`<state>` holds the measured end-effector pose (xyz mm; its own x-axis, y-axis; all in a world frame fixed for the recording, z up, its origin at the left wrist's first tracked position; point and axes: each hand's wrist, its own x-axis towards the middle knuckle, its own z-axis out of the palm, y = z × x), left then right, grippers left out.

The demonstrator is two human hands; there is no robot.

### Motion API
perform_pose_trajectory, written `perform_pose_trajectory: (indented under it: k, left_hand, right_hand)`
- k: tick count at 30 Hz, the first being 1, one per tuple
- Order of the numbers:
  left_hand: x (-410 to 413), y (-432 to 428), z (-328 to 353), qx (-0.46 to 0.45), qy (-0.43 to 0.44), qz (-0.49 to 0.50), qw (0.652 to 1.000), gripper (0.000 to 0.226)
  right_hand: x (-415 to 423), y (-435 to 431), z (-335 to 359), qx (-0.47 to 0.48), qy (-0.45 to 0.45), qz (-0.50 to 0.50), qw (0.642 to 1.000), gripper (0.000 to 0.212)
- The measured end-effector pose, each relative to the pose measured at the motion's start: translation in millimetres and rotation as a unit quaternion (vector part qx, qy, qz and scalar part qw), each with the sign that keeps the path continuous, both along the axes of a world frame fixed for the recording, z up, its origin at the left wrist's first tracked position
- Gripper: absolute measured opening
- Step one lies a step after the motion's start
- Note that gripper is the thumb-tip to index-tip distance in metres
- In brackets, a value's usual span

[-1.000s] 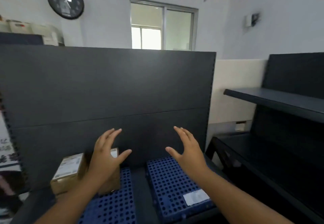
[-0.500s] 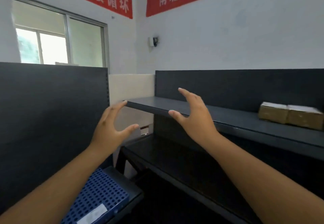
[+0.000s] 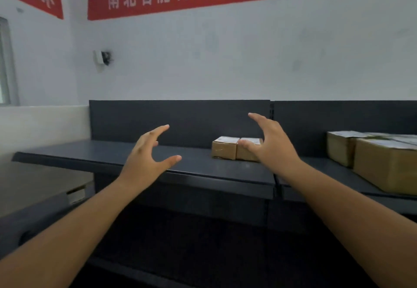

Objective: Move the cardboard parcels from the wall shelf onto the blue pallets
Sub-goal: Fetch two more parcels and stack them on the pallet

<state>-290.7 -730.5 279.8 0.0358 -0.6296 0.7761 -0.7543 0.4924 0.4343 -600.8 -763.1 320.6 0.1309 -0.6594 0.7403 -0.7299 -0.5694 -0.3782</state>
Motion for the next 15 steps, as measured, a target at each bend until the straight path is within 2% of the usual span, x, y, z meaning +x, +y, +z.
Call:
perform_pose_trajectory:
  k: [7,15]
  left_hand:
    - [-49.0,-57.5,14.8,0.063,-0.047,-0.03,0.996,0.084]
    - [-65.6,-132.8,40.1,0.19,-0.098,-0.051,0.975,0.087]
  right_hand:
    - [-57.1,-28.9,1.4,0.055,0.029,-0.038,0.997,0.076]
    - [-50.4,-80.6,3.8,0.147,0.082,-0.074,0.983,0.079]
